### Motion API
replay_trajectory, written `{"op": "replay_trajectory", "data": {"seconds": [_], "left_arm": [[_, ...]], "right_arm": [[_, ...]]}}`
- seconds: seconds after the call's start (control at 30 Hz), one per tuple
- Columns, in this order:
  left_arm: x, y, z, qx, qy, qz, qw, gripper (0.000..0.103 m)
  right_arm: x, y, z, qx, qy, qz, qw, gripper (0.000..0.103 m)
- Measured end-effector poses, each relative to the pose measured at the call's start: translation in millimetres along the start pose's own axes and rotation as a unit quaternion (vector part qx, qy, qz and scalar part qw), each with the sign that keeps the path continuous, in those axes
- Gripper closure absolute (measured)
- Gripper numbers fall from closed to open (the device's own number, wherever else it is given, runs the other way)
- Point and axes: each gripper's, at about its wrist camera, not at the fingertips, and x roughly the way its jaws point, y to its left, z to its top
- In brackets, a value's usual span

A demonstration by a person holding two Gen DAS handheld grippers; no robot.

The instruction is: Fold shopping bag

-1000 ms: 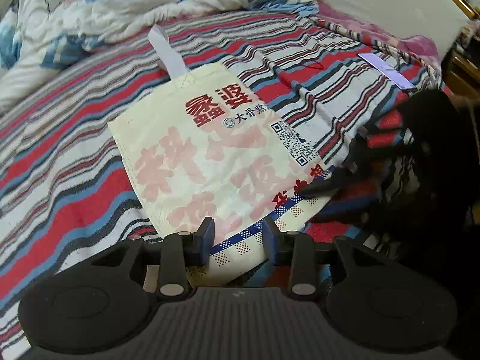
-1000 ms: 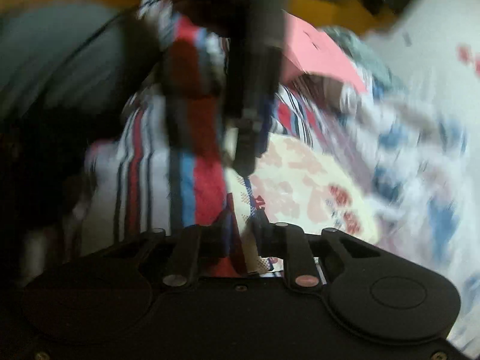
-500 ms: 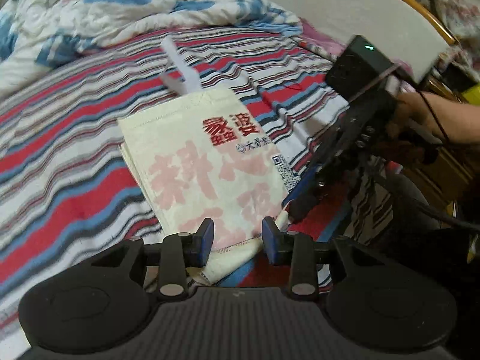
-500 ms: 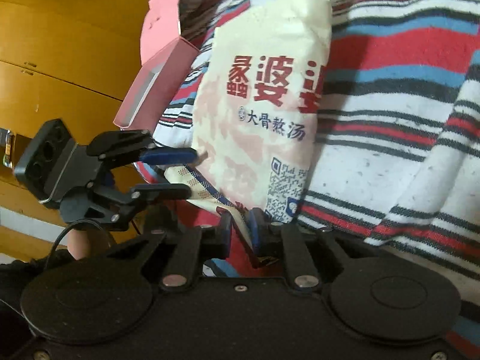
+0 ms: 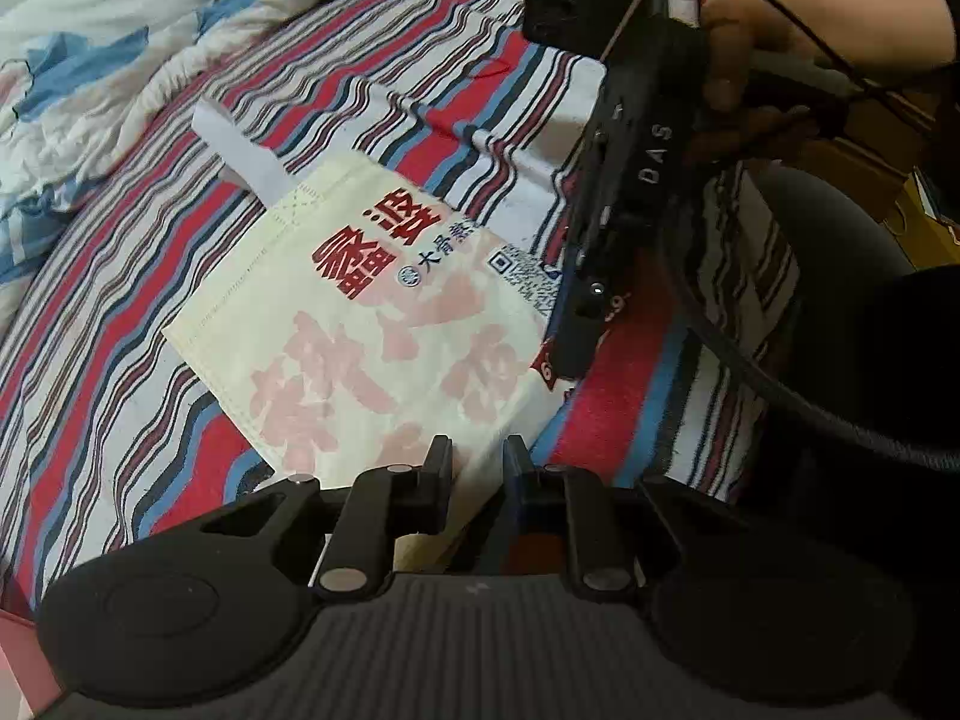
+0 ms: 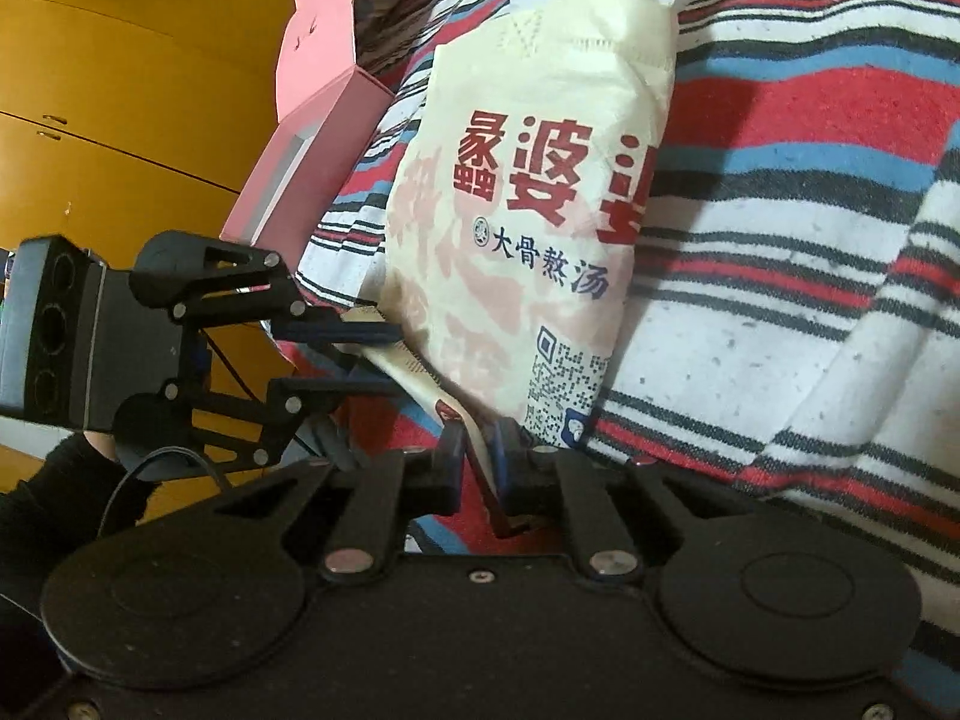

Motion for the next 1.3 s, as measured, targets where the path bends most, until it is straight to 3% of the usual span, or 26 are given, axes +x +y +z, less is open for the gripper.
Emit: {"op": "replay_trajectory", "data": {"seconds": [0.17, 0.23, 0.3, 0.37, 0.43, 0.53, 0.63, 0.8, 0.9, 0.97, 1.1, 1.23, 1.3], "left_arm": [[9, 31, -6, -0.095, 0.005, -0.049, 0.9942, 0.088], [12, 39, -9, -0.121, 0.008, -0.064, 0.9906, 0.09], [14, 43, -10, -0.132, 0.014, -0.072, 0.9885, 0.09], [17, 48, -9, -0.142, 0.023, -0.081, 0.9862, 0.09], [21, 54, -7, -0.155, 0.034, -0.091, 0.9831, 0.09], [27, 63, -5, -0.173, 0.047, -0.105, 0.9782, 0.089], [30, 66, -4, -0.183, 0.055, -0.111, 0.9752, 0.089], [31, 67, -5, -0.194, 0.058, -0.111, 0.973, 0.089], [32, 73, -8, -0.215, 0.055, -0.121, 0.9674, 0.089], [32, 77, -11, -0.229, 0.051, -0.129, 0.9633, 0.089], [33, 78, -10, -0.242, 0.049, -0.126, 0.9609, 0.089], [36, 85, -11, -0.267, 0.053, -0.139, 0.9521, 0.089], [39, 88, -12, -0.281, 0.055, -0.147, 0.9469, 0.089]], "right_arm": [[-6, 7, -2, -0.033, -0.023, -0.011, 0.999, 0.096], [-15, 23, -10, -0.092, -0.056, -0.048, 0.993, 0.091], [-23, 41, -24, -0.162, -0.09, -0.104, 0.977, 0.082], [-27, 64, -46, -0.258, -0.125, -0.184, 0.94, 0.082], [-23, 83, -72, -0.359, -0.143, -0.245, 0.889, 0.082], [-2, 100, -108, -0.498, -0.135, -0.281, 0.809, 0.083], [19, 103, -124, -0.574, -0.119, -0.303, 0.752, 0.084], [50, 102, -125, -0.64, -0.09, -0.339, 0.684, 0.083], [67, 102, -134, -0.671, -0.068, -0.353, 0.649, 0.083], [74, 103, -138, -0.682, -0.064, -0.364, 0.631, 0.083], [90, 107, -138, -0.68, -0.061, -0.403, 0.61, 0.083], [103, 105, -148, -0.693, -0.056, -0.433, 0.573, 0.083], [109, 101, -155, -0.71, -0.054, -0.446, 0.542, 0.084]]}}
